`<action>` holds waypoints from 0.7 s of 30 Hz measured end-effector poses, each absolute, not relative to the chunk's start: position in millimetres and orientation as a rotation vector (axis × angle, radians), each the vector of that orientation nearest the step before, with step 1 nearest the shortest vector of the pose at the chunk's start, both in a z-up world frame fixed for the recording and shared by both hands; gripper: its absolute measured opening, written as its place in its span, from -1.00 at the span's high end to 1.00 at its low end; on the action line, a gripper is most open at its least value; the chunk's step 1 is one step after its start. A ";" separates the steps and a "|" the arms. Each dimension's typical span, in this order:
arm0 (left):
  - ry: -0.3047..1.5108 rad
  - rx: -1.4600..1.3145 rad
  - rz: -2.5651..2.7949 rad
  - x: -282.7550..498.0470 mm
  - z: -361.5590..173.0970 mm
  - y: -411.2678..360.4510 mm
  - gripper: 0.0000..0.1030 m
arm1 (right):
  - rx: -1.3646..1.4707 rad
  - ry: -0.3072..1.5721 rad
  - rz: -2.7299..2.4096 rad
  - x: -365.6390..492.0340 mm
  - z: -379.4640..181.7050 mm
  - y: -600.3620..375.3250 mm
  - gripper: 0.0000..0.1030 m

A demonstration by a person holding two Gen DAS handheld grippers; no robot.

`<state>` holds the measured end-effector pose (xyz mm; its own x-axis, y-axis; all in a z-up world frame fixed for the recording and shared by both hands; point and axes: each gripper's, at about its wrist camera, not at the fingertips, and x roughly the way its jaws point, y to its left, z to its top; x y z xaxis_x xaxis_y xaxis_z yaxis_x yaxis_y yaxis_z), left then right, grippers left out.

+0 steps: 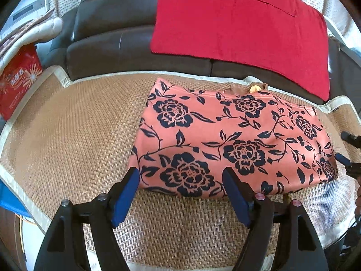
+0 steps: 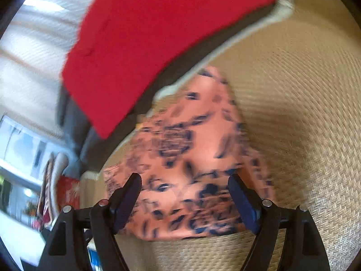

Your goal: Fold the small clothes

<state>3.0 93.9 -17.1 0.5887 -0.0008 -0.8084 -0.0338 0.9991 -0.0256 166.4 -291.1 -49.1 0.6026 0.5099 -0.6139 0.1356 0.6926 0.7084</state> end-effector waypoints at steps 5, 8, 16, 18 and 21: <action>0.928 -0.057 0.021 -9.6 -8.9 100.0 -0.48 | 0.820 0.994 0.199 170.6 -78.6 -298.6 -0.55; 0.924 -0.053 0.037 -14.2 -8.2 106.1 -0.48 | 0.927 0.943 0.184 151.3 -87.4 -319.3 -0.51; 0.956 -0.080 0.041 -16.3 -22.5 110.6 -0.48 | 0.953 0.914 0.250 102.7 -76.7 -300.6 -0.55; 0.982 -0.074 0.040 -15.2 -29.3 107.9 -0.48 | 1.029 0.937 0.240 93.3 -93.6 -299.3 -0.57; 1.004 -0.056 0.023 -11.7 -34.8 100.5 -0.48 | 1.093 0.946 0.226 90.3 -114.9 -300.2 -0.57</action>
